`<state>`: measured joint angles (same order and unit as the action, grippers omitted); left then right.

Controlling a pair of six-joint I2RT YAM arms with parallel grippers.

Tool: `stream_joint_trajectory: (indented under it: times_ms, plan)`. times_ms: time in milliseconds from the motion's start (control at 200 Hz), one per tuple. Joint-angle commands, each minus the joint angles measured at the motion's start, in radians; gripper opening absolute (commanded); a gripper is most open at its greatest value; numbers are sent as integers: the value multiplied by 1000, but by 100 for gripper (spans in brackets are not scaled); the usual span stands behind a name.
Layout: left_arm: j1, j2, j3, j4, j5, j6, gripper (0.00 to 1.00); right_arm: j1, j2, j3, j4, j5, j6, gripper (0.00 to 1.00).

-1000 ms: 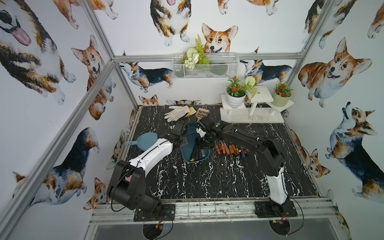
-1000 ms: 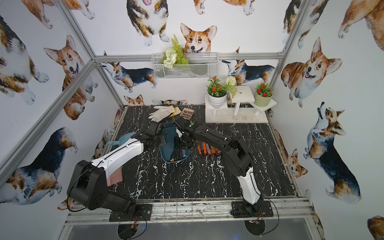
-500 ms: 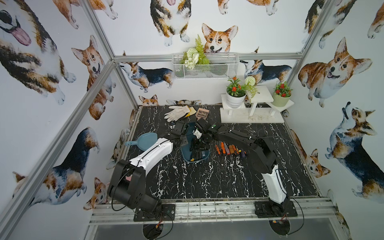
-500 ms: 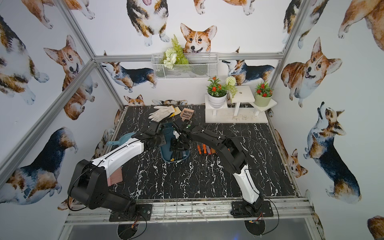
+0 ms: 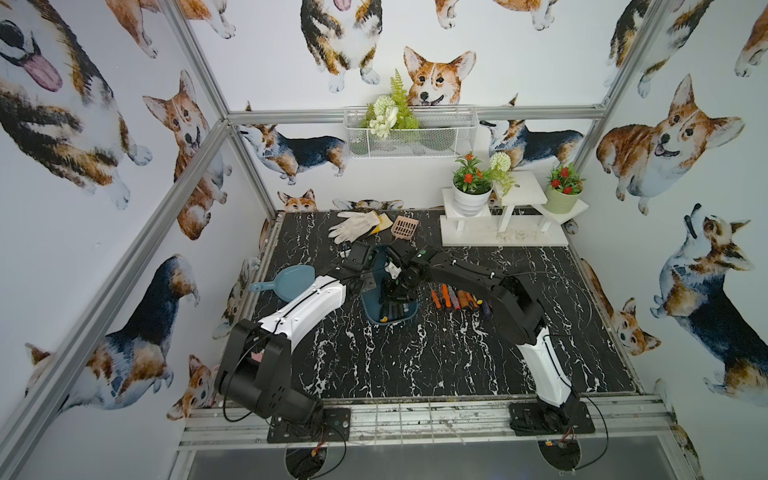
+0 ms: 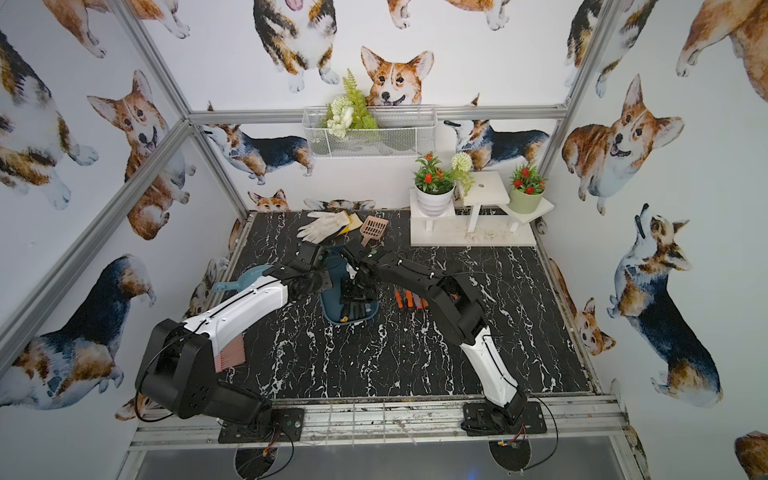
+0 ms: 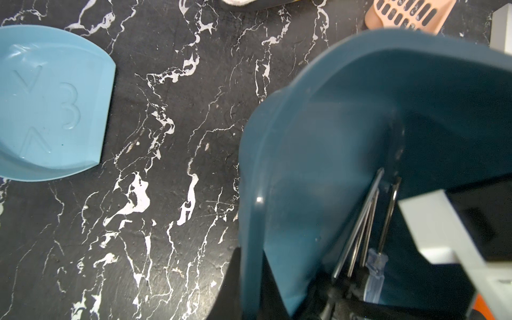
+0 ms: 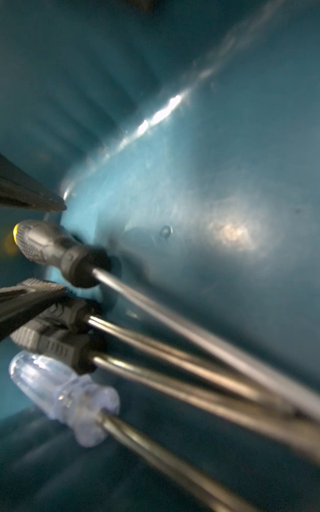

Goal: Take out the screwdriver from the storage box
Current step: Pick up the screwdriver from the storage box.

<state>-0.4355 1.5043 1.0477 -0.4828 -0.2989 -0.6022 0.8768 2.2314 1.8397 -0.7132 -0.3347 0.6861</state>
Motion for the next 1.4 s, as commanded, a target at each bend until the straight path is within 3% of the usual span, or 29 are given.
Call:
stream_joint_trajectory:
  times_ms: [0,250,831,1397]
  plan:
    - [0,-9,12,26,1,-8,0,3,26,22,-59,75,-11,49]
    - [1,-14,12,24,1,-8,0,11,61,59,-66,103,-26,44]
    - [1,21,14,18,-6,-11,0,11,-35,23,-15,105,-70,0]
    - [1,34,20,10,-16,-9,0,-25,-165,-36,-38,132,-108,0]
